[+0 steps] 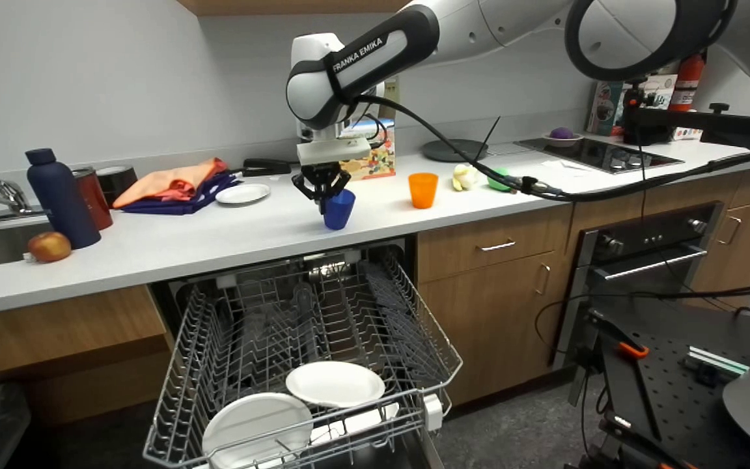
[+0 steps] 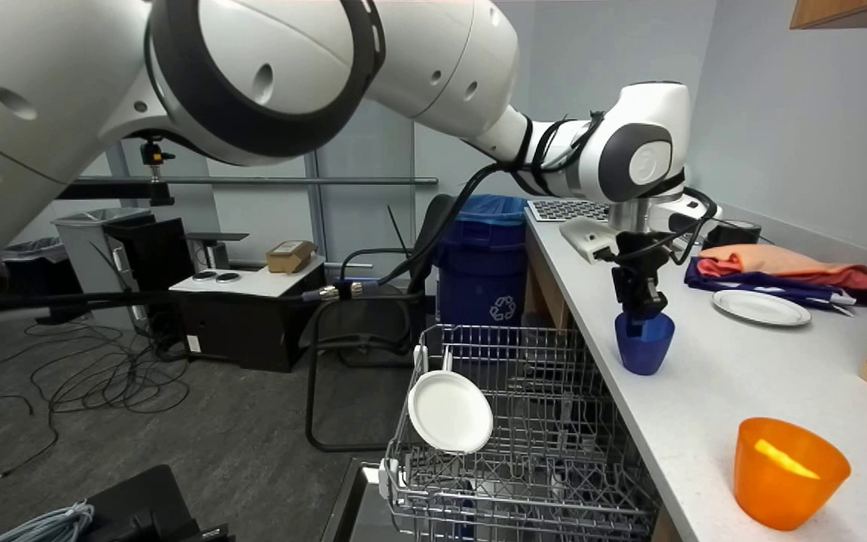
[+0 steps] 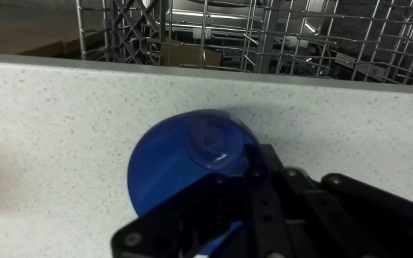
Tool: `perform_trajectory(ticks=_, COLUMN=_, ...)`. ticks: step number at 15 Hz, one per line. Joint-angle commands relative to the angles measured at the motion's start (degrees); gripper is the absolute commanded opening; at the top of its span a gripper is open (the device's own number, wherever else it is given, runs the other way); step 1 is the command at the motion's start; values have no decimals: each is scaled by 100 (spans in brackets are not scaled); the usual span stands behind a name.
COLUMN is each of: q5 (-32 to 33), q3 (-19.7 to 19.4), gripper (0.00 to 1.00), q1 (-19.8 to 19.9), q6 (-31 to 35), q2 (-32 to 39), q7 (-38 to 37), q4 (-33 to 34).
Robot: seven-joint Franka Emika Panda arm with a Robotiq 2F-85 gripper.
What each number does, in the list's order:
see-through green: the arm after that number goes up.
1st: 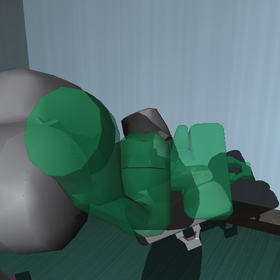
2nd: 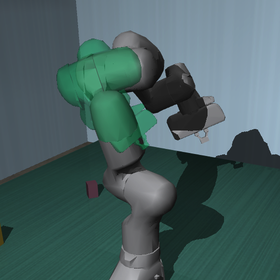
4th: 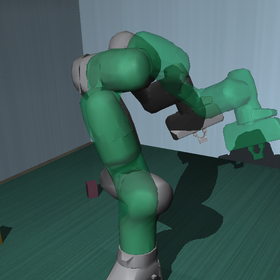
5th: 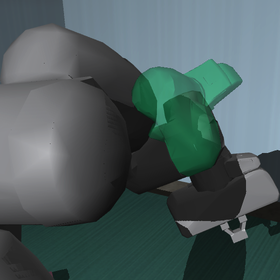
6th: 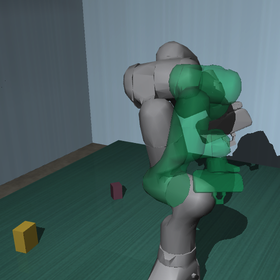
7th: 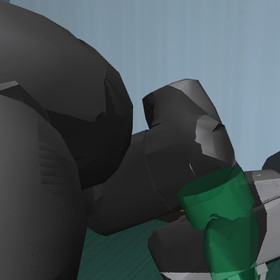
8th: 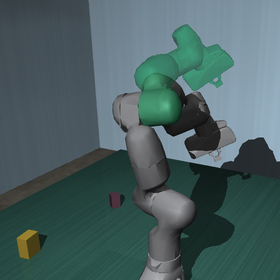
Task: Remove the blue cup from the dishwasher
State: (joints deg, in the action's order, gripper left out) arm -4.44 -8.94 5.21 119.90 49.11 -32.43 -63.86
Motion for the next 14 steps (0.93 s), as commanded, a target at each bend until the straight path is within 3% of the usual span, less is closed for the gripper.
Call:
perform_trajectory(ticks=1, q5=-12, q3=1, gripper=1, q1=76, q6=-325, q2=268, q7=74, q4=463)
perform_trajectory(ticks=2, q5=-22, q3=5, gripper=1, q1=81, q6=-352, q2=294, q7=57, q4=506)
perform_trajectory(ticks=4, q5=-50, q3=11, gripper=30, q1=85, q6=-382, q2=313, q7=0, q4=574)
perform_trajectory(ticks=13, q5=3, q3=-12, gripper=97, q1=13, q6=-157, q2=39, q7=-14, q4=550)
perform_trajectory(ticks=14, q5=5, q3=-9, gripper=100, q1=4, q6=-110, q2=-11, q7=-11, q4=542)
